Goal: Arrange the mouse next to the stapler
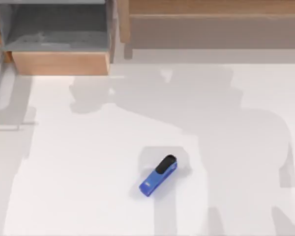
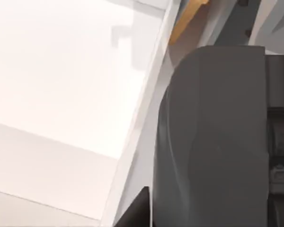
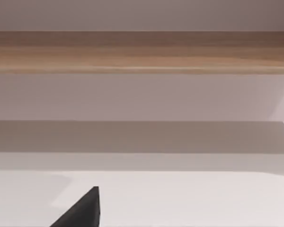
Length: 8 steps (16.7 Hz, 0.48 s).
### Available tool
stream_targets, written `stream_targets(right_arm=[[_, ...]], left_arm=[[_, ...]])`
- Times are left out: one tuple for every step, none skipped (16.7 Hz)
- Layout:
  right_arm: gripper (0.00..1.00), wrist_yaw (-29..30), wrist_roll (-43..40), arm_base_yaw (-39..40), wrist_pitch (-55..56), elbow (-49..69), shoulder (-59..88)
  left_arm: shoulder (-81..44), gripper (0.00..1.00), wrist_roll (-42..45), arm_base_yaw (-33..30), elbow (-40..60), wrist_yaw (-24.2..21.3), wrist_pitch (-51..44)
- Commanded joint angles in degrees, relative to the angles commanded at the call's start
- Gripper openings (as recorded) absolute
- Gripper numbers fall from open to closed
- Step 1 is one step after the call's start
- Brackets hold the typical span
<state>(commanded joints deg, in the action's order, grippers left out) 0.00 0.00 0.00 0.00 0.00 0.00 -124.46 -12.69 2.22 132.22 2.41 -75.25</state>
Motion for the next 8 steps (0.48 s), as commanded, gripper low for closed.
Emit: stream_targets(right_arm=[[1.00,0.0,0.0,0.0,0.0,0.0,0.0],[1.00,0.0,0.0,0.0,0.0,0.0,0.0],[1.00,0.0,0.0,0.0,0.0,0.0,0.0],[1.00,0.0,0.0,0.0,0.0,0.0,0.0],[1.00,0.0,0.0,0.0,0.0,0.0,0.0],[1.00,0.0,0.0,0.0,0.0,0.0,0.0],[1.00,0.0,0.0,0.0,0.0,0.0,0.0],[1.00,0.0,0.0,0.0,0.0,0.0,0.0]], left_arm=[[1.0,0.00,-3.0,-3.3,-0.9,0.3,0.2],[1.6,0.00,-6.1,-6.7,-1.8,0.6,0.5],[2.0,0.00,-9.1,-10.4,-2.8,0.9,0.9],[2.1,0.00,-12.2,-14.2,-3.8,1.2,1.3],[1.9,0.00,-15.2,-18.1,-4.9,1.4,1.8],[1.5,0.00,-18.2,-22.0,-6.0,1.6,2.4],[0.9,0.00,-21.1,-26.0,-7.2,1.8,3.0],[0.1,0.00,-23.9,-30.0,-8.3,2.0,3.6]])
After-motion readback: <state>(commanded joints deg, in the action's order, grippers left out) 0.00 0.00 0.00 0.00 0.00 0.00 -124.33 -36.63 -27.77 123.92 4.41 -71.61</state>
